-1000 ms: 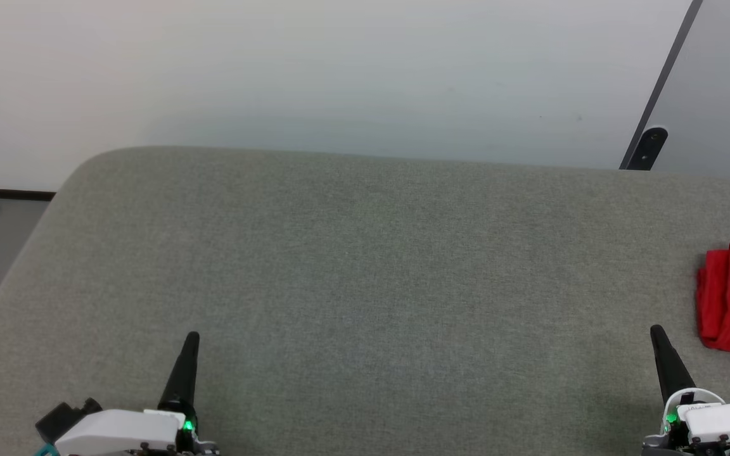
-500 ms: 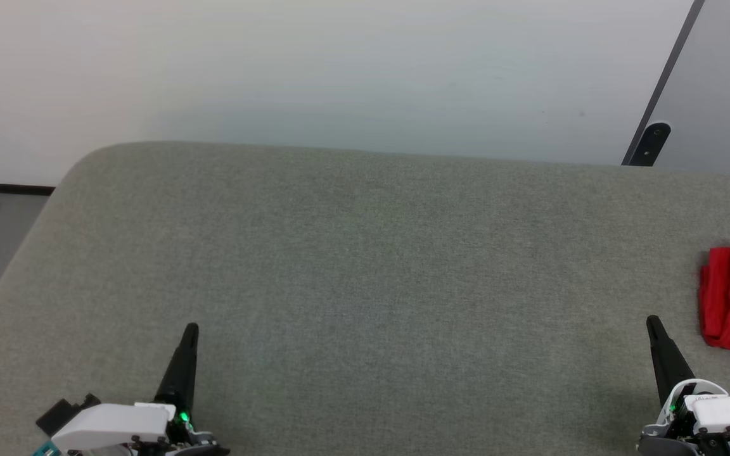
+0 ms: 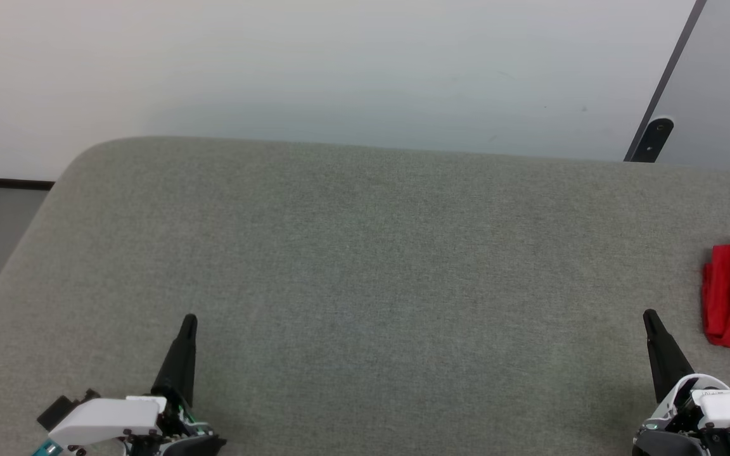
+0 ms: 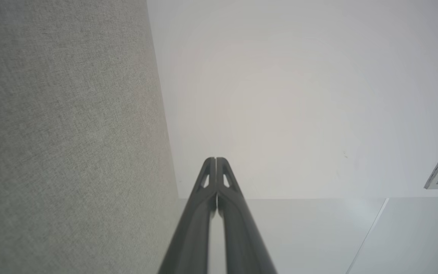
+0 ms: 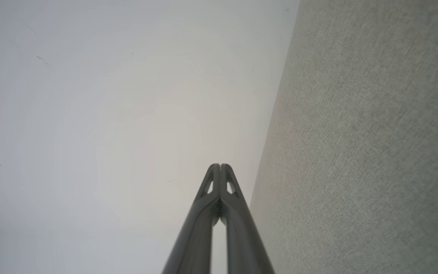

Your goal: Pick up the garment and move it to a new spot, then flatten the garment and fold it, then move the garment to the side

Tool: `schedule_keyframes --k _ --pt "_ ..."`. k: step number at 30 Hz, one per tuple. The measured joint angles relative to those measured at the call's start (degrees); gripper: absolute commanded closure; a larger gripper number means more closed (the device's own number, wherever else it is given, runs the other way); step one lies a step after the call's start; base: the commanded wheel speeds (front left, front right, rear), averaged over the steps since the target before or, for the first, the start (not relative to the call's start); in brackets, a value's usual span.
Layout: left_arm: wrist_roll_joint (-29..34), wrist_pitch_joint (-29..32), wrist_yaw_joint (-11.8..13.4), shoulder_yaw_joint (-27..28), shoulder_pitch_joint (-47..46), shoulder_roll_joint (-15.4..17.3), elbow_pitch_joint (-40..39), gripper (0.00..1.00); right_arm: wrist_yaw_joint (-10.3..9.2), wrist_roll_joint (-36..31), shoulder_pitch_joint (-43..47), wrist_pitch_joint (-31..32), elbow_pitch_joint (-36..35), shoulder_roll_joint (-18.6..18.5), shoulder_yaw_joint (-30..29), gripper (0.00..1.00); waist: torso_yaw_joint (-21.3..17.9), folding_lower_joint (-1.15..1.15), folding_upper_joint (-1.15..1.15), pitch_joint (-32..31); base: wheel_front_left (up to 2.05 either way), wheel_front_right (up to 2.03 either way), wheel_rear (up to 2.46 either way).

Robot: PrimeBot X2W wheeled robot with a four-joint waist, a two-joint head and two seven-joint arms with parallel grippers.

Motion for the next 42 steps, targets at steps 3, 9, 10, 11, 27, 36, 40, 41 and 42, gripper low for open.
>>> schedule_keyframes --k 3,9,10,11,27,36,40,41,42 --pt "-0.59 0.08 0.0 0.09 -0.04 -0.03 0.03 1.0 -0.01 0.6 -0.39 0.12 0.05 0.02 0.01 1.0 0.01 0.0 0.0 0.06 0.0 0.0 0.0" --pt "-0.59 0.08 0.01 0.1 -0.05 -0.04 0.03 1.0 0.0 0.6 -0.52 0.12 0.05 0.03 0.01 1.0 0.01 0.0 0.0 0.06 0.0 0.0 0.0" --pt "-0.59 0.08 0.0 0.09 -0.06 -0.04 0.03 1.0 0.0 0.6 -0.52 0.12 0.05 0.03 0.01 1.0 0.01 0.0 0.0 0.06 0.0 0.0 0.0" --pt "-0.59 0.08 0.01 0.09 -0.06 -0.04 0.03 1.0 0.0 0.6 -0.52 0.12 0.05 0.03 0.01 1.0 0.01 0.0 0.0 0.06 0.0 0.0 0.0" --pt "-0.59 0.08 0.0 0.1 -0.07 -0.05 0.03 1.0 -0.01 0.6 -0.52 0.12 0.05 0.03 0.02 1.0 0.01 0.0 0.0 0.06 0.0 0.0 0.0" --pt "-0.59 0.08 0.0 0.1 -0.07 -0.05 0.03 1.0 0.0 0.62 -0.52 0.12 0.05 0.03 0.02 1.0 0.01 0.0 0.0 0.06 0.0 0.0 0.0" --pt "-0.59 0.08 0.0 0.1 -0.07 -0.05 0.03 1.0 0.0 0.62 -0.52 0.12 0.05 0.03 0.02 1.0 0.01 0.0 0.0 0.06 0.0 0.0 0.0" --pt "-0.59 0.08 0.0 0.1 -0.07 -0.05 0.03 1.0 0.0 0.62 -0.52 0.12 0.05 0.03 0.02 1.0 0.01 0.0 0.0 0.06 0.0 0.0 0.0" --pt "-0.59 0.08 0.0 0.11 -0.07 -0.05 0.03 1.0 0.0 0.62 -0.52 0.12 0.05 0.03 0.02 1.0 0.01 0.0 0.0 0.06 0.0 0.0 0.0"
